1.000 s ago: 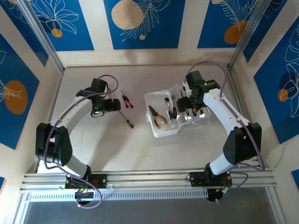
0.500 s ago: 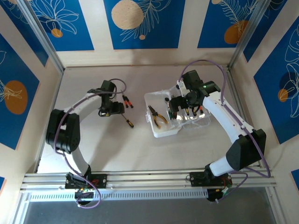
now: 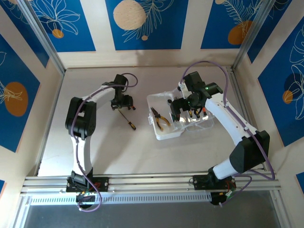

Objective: Pack the tool kit

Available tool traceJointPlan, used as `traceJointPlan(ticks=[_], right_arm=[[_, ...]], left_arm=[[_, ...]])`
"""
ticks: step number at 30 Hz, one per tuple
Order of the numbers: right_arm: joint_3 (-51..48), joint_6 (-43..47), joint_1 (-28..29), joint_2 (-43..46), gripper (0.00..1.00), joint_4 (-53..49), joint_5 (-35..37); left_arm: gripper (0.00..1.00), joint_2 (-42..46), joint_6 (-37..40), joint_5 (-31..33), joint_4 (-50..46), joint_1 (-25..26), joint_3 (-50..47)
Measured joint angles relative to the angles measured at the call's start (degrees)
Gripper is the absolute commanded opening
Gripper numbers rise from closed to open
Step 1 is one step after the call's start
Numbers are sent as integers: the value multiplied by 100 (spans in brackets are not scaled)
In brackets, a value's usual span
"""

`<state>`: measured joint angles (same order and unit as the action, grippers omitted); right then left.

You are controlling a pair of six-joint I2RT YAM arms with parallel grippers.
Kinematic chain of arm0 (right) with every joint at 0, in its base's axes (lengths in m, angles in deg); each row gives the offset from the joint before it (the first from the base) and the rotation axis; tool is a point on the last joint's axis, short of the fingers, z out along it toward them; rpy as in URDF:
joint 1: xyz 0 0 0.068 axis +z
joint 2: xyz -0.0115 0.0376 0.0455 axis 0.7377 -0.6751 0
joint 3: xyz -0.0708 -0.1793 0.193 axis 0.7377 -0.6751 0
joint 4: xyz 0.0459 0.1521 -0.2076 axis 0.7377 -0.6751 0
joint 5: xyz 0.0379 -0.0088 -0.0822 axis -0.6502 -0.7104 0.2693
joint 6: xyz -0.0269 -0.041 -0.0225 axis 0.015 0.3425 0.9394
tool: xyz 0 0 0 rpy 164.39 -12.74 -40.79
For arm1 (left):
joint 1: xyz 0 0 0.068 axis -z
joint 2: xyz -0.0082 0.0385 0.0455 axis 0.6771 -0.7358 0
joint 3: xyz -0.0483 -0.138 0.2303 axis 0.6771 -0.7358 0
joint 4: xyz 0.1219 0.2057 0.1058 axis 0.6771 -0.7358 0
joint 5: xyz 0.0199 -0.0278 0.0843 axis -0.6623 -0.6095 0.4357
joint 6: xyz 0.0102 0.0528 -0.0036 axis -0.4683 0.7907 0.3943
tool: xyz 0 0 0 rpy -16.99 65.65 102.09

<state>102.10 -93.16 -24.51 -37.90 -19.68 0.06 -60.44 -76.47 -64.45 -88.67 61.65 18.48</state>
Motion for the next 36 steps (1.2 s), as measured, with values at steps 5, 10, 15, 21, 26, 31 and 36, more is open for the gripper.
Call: traceJointPlan(ticks=[5, 10, 15, 21, 26, 31, 36], right_arm=[[0, 0, 0, -20, 99, 0, -17], [0, 0, -7, -26, 99, 0, -20], [0, 0, -17, -52, 99, 0, -37], [0, 2, -33, -52, 99, 0, -61], [0, 2, -55, -50, 99, 2, -153], [0, 0, -118, -48, 99, 70, -341], [0, -68, -221, 17, 99, 197, -619]], left_arm=[[55, -181, 4, 188, -120, 2, 214], [43, -251, 68, 352, -149, 2, 262], [29, -280, 164, 485, -249, 2, 313], [8, -280, 197, 560, -282, -2, 313], [0, -251, 192, 538, -291, -2, 313], [0, -199, 247, 514, -407, 0, 313], [0, 271, 328, 271, -678, 2, 313]])
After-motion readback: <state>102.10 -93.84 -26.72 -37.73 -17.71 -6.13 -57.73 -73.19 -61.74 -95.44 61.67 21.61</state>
